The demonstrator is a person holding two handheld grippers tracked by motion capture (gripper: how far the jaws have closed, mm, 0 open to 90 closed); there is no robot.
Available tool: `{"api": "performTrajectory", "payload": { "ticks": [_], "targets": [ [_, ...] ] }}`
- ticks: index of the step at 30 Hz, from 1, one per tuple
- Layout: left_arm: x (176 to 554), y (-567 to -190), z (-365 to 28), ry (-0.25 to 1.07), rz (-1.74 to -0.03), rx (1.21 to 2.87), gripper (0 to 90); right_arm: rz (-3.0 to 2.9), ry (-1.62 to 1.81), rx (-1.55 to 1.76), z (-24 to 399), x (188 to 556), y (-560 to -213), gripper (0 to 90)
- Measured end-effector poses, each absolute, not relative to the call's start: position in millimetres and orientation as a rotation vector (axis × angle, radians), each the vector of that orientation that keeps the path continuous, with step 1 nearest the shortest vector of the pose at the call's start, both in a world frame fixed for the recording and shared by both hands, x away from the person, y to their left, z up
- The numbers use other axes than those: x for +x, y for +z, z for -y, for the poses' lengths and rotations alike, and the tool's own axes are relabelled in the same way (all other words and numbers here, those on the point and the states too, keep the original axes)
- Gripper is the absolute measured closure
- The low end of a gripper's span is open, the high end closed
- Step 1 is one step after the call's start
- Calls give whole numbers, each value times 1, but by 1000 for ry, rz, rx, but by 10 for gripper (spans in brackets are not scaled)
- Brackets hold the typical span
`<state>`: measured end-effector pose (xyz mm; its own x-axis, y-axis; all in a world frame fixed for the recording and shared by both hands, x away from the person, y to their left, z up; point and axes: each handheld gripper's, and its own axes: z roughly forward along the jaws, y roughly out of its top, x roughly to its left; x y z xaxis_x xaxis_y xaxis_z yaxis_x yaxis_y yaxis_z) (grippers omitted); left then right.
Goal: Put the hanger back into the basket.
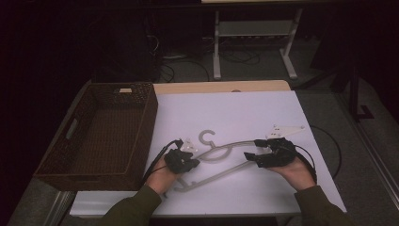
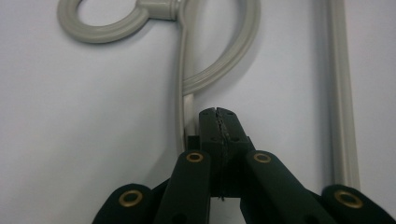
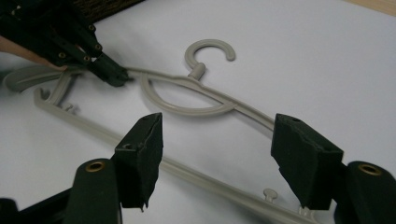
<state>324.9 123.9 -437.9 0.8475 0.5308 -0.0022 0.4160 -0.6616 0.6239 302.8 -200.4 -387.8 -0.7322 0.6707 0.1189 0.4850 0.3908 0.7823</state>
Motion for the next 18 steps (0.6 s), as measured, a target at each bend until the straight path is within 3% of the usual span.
{"api": "performTrajectory", "payload": {
  "ticks": [13, 16, 18],
  "targets": [
    [357, -435, -121, 274, -738, 2332, 900, -2402, 1249, 1072, 205, 305, -388, 323],
    [354, -427, -127, 217, -736, 2272, 900, -2371, 1242, 1088, 209, 309, -388, 403],
    [351, -423, -131, 197, -732, 2229, 832, -2337, 1255, 1116, 214, 317, -388, 495]
  ]
}}
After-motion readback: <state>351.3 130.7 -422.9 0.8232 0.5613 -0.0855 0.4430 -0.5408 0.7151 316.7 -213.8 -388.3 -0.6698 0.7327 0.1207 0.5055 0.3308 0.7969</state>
